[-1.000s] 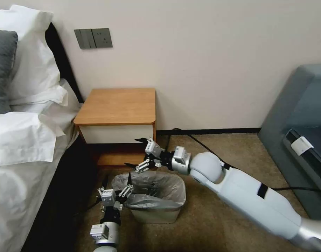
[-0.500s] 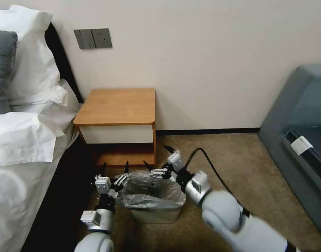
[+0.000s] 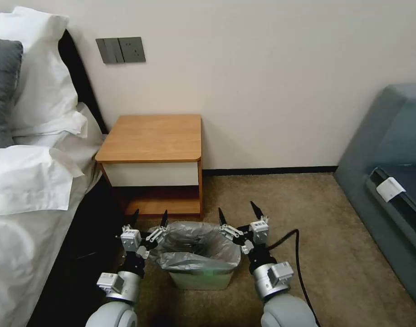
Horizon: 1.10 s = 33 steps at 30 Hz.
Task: Pick up the garbage bag from the table and place it over the trash can.
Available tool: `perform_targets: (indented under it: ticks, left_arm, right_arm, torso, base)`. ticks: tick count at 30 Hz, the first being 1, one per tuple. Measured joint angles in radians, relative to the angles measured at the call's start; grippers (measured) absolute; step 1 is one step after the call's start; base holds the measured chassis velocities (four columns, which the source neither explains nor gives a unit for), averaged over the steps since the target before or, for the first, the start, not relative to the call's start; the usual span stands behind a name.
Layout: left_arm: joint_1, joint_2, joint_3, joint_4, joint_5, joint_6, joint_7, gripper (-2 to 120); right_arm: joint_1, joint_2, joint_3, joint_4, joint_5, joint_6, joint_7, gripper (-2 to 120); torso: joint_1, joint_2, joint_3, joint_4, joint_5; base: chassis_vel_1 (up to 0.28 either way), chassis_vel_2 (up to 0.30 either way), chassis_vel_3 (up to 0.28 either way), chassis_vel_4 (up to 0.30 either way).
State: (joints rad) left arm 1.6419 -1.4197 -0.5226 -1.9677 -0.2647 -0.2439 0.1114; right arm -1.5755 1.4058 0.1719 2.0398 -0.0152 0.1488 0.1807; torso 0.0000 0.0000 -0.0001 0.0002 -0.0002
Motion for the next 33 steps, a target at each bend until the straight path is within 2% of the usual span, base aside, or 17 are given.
perform_targets:
  ticks: [2,7,13,33]
  left_arm:
    - [0.004,-0.009,0.000,0.011,0.011,-0.020,0.002,93]
    - [0.001,-0.024,0.000,0.028,0.024,-0.047,-0.025,93]
    - [-0.008,-0.033,0.001,0.030,0.025,-0.053,-0.043,93]
    - [-0.013,-0.038,0.001,0.032,0.027,-0.061,-0.057,91]
  right_arm:
    - [-0.007,0.026,0.023,-0.029,-0.053,0.045,0.009,100]
    - [-0.017,0.055,0.062,-0.064,-0.088,0.091,0.030,100]
    - [-0.018,0.065,0.085,-0.074,-0.091,0.107,0.023,100]
    - [-0.018,0.064,0.096,-0.069,-0.094,0.108,-0.002,100]
  torso:
    - [0.000,0.000,0.000,-0.0001,0.0001]
    - [0.000,0.000,0.000,0.0000,-0.0007]
    - [0.000,0.000,0.000,-0.0002,0.0008]
    - [0.000,0.000,0.000,-0.0002,0.0002]
  base:
    - [0.000,0.000,0.000,0.000]
    - [0.000,0.000,0.000,0.000]
    - [0.000,0.000,0.000,0.000]
    - [0.000,0.000,0.000,0.000]
